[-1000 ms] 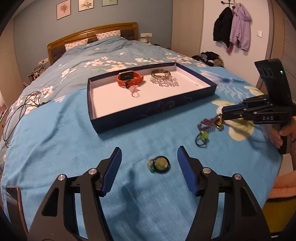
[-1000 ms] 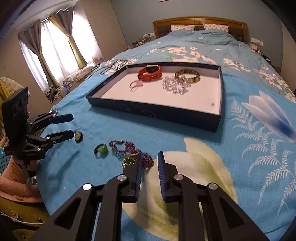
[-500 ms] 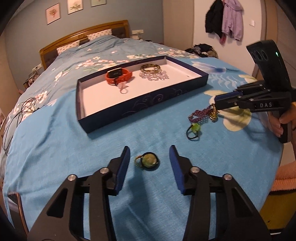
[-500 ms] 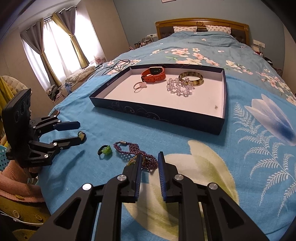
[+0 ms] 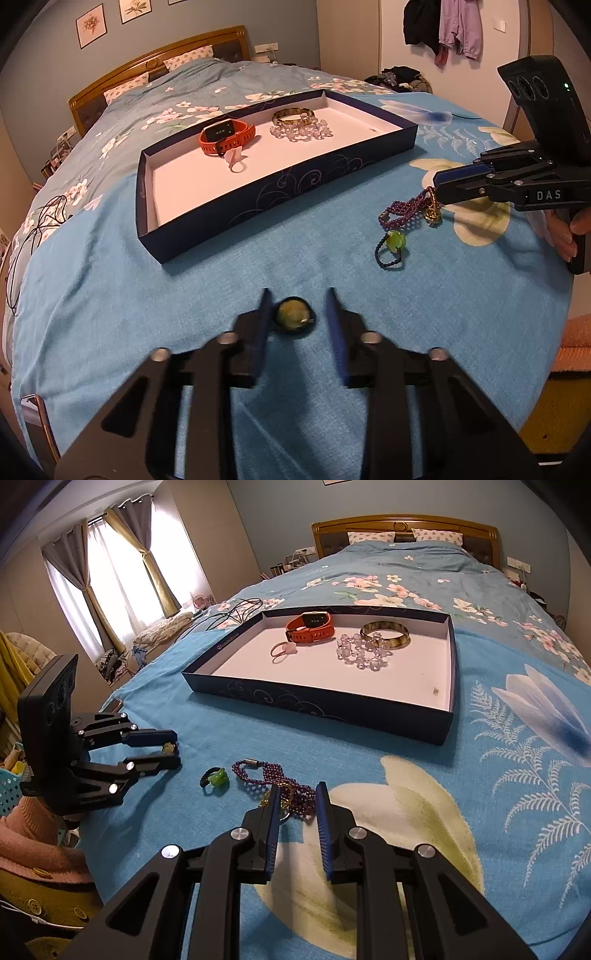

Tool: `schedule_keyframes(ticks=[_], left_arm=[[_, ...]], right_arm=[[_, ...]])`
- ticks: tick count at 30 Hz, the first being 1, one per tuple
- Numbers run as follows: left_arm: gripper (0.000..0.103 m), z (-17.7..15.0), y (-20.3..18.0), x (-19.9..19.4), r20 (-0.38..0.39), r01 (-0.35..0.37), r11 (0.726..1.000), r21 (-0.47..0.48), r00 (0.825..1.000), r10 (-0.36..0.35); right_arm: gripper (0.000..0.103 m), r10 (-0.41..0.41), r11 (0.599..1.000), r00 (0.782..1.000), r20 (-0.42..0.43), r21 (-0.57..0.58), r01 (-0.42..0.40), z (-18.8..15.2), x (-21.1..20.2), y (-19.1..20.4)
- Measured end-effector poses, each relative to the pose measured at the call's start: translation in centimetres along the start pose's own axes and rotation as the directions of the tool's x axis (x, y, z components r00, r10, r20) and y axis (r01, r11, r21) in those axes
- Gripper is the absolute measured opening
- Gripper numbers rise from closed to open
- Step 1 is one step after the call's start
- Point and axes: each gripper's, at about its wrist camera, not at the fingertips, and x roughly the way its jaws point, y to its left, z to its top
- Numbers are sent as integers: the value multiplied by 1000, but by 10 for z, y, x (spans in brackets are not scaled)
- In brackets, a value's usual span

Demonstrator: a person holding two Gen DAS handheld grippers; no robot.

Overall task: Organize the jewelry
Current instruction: 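Grasp the black hair tie with the left tool while the right tool grasps the purple bead necklace, then carry the black hair tie and purple necklace over the tray with both tools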

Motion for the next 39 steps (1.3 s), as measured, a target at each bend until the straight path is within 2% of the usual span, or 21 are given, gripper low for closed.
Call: schedule_keyframes(ticks=[7,14,23,27,39], left_arm=[[22,-1,1,-4,22,-10,1000,-15,1000,10],[22,3,4,-24,110,22,998,-51,994,-16],[22,9,13,-23,120,39,993,-115,993,-25],[22,10,16,-19,112,46,990,-131,993,-31],[22,15,23,-19,133,66,985,-157,990,-45]], right_arm=[[19,6,1000,1000,10,2,-6,0,-3,0],[19,-4,1000,1000,26,6,4,6,-7,-3],[19,13,1000,999,-43,-9,-13,9,10,-5],[4,27,999,998,-52,-19,-28,8,12,-1],[2,12,1000,999,41,-22,-11,18,-22,1]])
